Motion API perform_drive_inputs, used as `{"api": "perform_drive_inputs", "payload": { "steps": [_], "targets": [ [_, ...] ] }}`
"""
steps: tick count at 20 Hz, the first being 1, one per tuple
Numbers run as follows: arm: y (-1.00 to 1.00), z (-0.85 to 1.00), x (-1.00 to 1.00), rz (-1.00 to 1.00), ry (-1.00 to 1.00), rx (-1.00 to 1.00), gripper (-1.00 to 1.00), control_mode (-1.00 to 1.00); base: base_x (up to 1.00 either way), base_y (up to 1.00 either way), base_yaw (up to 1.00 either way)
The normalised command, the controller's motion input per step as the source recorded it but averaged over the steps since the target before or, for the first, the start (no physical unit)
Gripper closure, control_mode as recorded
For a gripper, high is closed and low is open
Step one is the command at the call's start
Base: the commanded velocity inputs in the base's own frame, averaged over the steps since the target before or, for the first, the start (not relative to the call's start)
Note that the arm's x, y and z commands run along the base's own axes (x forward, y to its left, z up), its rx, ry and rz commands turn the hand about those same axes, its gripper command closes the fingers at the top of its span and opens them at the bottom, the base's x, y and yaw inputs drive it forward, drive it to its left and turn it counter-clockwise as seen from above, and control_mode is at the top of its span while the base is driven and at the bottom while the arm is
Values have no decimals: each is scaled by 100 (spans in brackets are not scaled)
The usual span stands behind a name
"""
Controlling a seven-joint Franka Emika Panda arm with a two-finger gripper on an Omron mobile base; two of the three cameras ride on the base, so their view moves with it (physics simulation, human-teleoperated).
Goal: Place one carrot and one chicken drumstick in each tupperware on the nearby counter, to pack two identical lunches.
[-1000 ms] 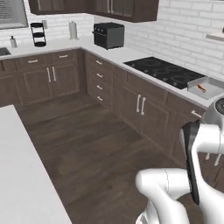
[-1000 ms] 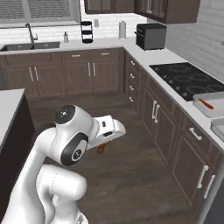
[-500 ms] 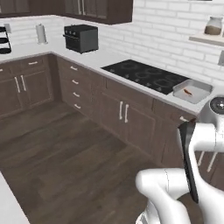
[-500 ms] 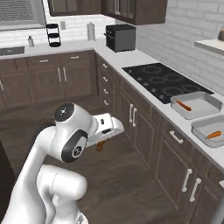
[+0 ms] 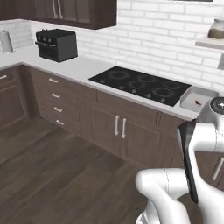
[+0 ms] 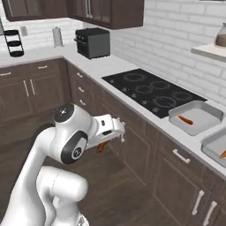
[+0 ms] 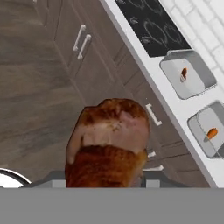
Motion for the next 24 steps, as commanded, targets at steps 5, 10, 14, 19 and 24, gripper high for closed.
{"api": "perform_drive_inputs", "payload": {
  "steps": [5,10,14,19,24],
  "targets": [
    [0,0,0,0,0,0,100,100,100,7,-46],
    [0,0,0,0,0,0,100,100,67,-10,-60],
    [0,0,0,0,0,0,100,100,40,-27,-68],
    [0,0,0,0,0,0,100,100,85,3,-50],
    [0,0,0,0,0,0,100,100,98,74,-20]
  ]
}}
